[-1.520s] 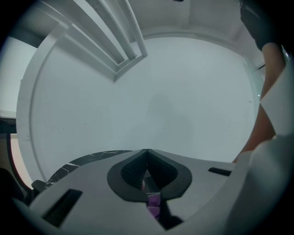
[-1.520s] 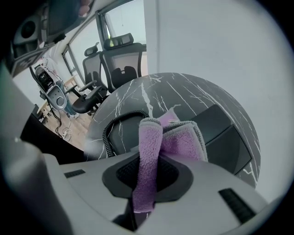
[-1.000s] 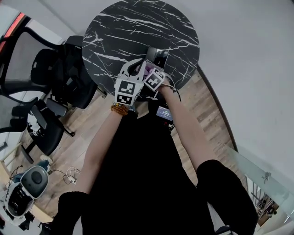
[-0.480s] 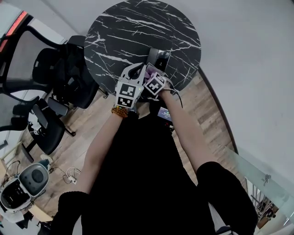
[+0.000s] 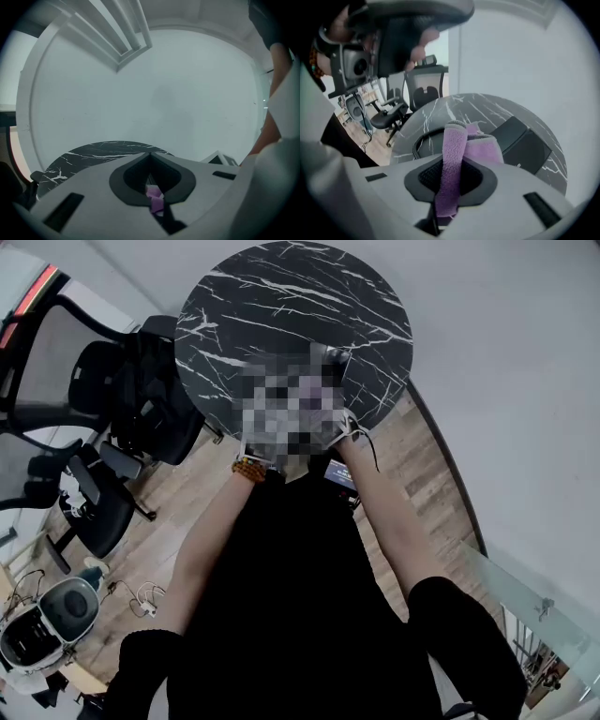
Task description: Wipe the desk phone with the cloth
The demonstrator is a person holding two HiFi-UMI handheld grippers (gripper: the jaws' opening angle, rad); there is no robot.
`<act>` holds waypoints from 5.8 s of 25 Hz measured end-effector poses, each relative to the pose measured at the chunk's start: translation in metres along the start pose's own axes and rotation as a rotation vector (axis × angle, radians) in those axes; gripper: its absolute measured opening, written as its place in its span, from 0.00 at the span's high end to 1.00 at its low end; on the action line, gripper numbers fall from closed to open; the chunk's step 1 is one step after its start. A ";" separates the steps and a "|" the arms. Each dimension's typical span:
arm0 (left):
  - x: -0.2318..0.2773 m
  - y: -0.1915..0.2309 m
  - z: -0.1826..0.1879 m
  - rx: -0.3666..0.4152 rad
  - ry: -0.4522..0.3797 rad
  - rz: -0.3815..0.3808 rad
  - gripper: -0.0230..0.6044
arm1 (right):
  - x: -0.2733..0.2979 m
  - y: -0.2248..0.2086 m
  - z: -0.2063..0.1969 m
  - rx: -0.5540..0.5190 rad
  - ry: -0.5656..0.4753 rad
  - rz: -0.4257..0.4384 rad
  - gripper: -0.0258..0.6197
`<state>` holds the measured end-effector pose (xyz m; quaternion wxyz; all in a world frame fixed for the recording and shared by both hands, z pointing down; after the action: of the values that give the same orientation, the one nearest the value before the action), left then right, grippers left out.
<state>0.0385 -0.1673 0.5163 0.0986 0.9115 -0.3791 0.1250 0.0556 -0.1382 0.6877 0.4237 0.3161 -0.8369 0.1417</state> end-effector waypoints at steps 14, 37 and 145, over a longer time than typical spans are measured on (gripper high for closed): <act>0.002 0.002 0.004 -0.013 -0.014 0.011 0.94 | -0.104 -0.111 0.067 -0.102 -0.272 -0.257 0.86; -0.001 0.004 -0.011 0.010 0.042 0.023 0.94 | -0.042 -0.163 0.034 -0.105 -0.008 -0.270 0.86; -0.022 -0.021 -0.021 0.078 0.066 -0.043 0.94 | 0.007 -0.011 -0.043 -0.113 0.178 -0.032 0.87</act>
<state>0.0355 -0.1326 0.5279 0.0781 0.9180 -0.3508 0.1678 0.0862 -0.1277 0.7187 0.5160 0.2911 -0.7974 0.1149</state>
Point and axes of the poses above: the fingertips, and each gripper's own axes: x forward along the fingers, y to its left, z out of its top, the point moved 1 cm from there along -x, backward along the fingers
